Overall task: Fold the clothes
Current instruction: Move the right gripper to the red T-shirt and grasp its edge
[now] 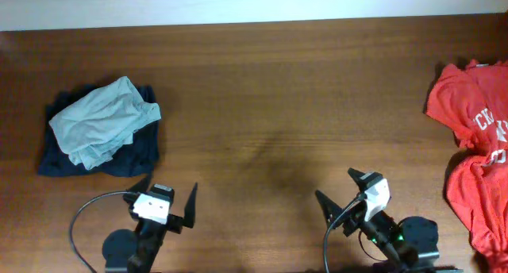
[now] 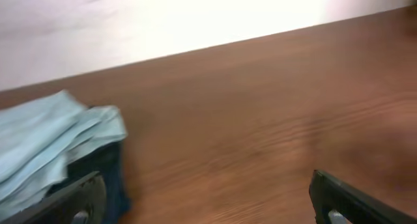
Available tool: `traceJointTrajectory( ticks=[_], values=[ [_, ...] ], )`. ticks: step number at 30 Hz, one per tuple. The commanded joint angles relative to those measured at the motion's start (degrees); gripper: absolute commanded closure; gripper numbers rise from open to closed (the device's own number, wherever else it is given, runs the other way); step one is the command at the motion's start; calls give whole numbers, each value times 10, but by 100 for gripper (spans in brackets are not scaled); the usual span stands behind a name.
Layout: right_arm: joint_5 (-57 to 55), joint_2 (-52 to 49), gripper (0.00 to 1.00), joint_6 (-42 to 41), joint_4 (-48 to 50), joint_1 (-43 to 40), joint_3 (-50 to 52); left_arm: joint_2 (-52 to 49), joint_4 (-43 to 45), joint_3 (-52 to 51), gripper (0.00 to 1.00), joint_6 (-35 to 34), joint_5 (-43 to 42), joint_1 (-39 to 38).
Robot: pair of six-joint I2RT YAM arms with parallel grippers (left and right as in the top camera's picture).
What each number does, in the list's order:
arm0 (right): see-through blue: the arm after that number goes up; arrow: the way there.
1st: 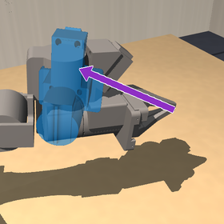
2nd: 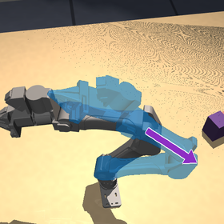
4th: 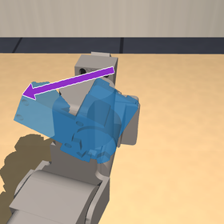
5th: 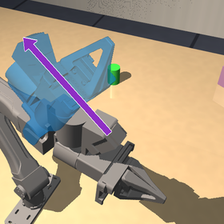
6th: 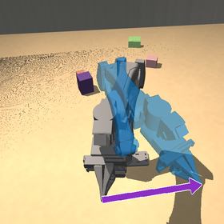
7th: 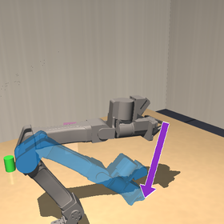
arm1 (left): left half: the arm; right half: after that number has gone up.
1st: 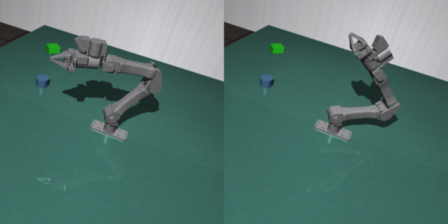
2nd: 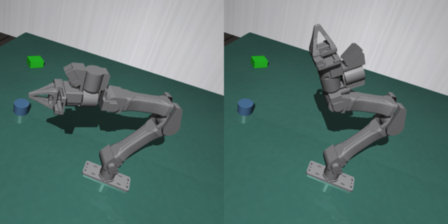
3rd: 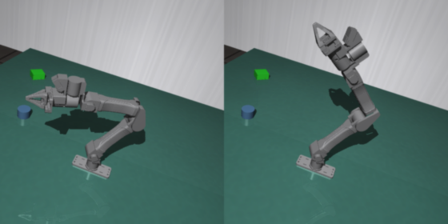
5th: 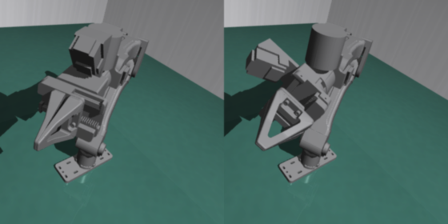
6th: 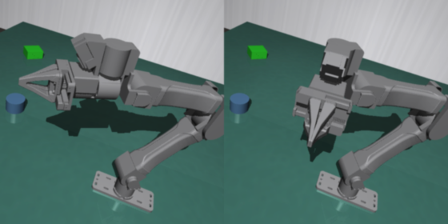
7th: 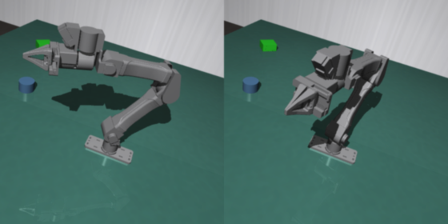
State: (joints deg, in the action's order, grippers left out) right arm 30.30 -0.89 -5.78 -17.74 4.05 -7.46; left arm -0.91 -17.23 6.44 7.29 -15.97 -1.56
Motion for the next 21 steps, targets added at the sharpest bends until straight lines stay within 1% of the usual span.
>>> traceJointTrajectory(
  ticks=[1,3,7,10,13,15,17,21],
  values=[
    [49,5,2,-63,52,-3,-2,-1,27,-1,1,-27,-78,-3],
    [17,5,2,-89,69,-3,-19,-1,43,13,1,-49,-78,-3],
    [-55,-6,1,-82,68,-3,-79,-18,50,88,1,-67,-76,-3],
    [-80,-40,1,-78,64,-3,-131,-65,31,171,1,-66,-49,-3],
    [-81,-102,2,-78,52,-3,-186,-143,-10,253,1,-66,-24,-3],
    [-82,-156,1,-78,13,-3,-233,-211,-42,310,1,-66,-23,-3],
    [-86,-226,2,-78,-50,-3,-294,-292,-87,379,1,-66,-27,-3],
    [-110,-369,2,-78,-188,-3,-445,-448,-215,535,1,-62,-27,-3]
  ],
)
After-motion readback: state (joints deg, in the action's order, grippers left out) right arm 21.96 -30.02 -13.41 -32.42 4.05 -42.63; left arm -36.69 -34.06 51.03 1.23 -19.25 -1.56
